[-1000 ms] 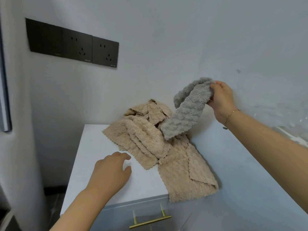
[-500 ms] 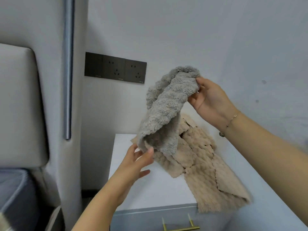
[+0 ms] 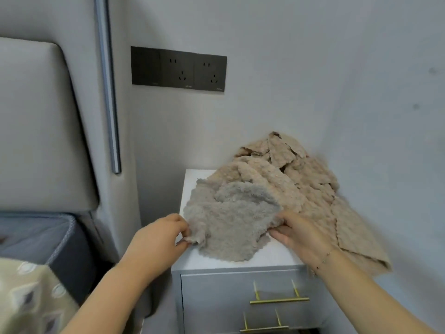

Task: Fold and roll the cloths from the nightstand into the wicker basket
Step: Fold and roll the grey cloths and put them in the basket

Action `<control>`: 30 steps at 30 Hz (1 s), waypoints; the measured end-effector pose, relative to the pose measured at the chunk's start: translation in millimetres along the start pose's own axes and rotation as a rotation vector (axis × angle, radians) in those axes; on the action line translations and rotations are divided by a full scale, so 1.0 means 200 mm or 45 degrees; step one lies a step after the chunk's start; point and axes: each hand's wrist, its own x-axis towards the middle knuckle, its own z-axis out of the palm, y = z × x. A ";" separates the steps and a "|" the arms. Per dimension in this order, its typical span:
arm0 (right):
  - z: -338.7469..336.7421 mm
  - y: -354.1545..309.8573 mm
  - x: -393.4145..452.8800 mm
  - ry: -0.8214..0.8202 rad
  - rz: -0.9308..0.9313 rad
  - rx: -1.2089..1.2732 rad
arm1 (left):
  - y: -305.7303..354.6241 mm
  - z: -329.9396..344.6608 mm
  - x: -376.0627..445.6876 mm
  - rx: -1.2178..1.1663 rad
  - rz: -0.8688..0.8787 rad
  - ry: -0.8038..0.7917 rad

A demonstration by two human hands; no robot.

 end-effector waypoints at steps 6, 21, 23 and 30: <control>-0.12 0.10 -0.18 0.123 -0.786 -0.905 | 0.01 0.01 -0.04 -0.088 -0.037 0.038; -0.18 0.29 -0.04 -0.310 -1.230 -1.936 | -0.02 -0.06 -0.04 -0.744 -0.211 0.094; -0.19 0.31 -0.05 -0.281 -1.328 -1.942 | -0.03 -0.05 -0.06 -0.682 -0.179 0.119; -0.26 0.28 -0.14 -0.171 -1.434 -1.662 | -0.07 -0.07 -0.14 -0.428 -0.022 0.099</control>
